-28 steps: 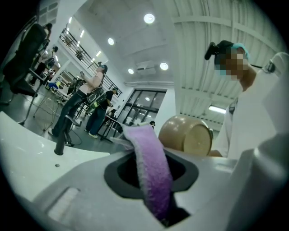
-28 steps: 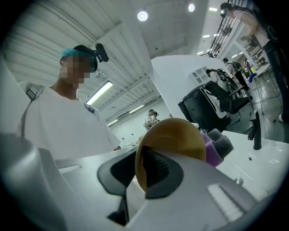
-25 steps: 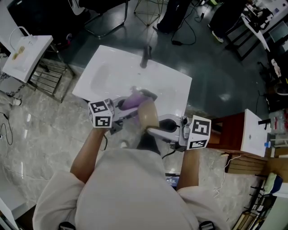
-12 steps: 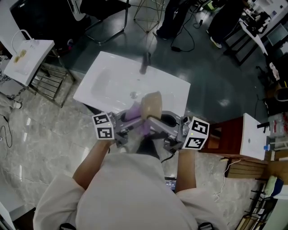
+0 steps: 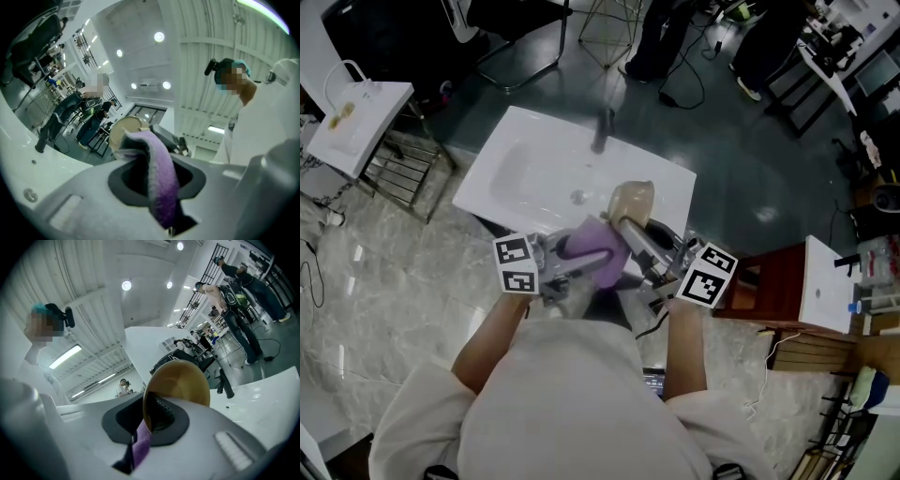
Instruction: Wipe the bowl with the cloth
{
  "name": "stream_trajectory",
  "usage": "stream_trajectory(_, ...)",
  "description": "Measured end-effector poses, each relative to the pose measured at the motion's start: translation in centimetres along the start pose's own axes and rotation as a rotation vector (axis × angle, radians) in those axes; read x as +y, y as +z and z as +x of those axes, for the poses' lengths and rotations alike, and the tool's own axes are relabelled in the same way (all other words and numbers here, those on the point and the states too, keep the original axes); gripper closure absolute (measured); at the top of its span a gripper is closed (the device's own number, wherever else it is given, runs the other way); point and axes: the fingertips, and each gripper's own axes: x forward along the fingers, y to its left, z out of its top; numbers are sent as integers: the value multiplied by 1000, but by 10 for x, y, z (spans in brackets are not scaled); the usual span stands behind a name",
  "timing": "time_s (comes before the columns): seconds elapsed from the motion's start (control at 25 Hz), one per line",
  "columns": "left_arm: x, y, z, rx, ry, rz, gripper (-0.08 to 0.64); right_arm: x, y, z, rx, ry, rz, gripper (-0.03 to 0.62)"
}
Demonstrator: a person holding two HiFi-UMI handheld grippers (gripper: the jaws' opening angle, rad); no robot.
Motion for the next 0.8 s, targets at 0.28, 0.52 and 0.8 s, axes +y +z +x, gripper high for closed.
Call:
stream_trajectory(0.28,-10,30,0,2,-14,127,469,-15,-17,-5,89,-70,-17,578)
stream_trajectory(0.52,-17,49,-5,-38,-18,190,469,-10,-34,-5,185,-74,-56,580)
stream_trajectory(0.8,-18,42,-2,75,49,347,463,-4,-60,-3,341,-47,-45,580)
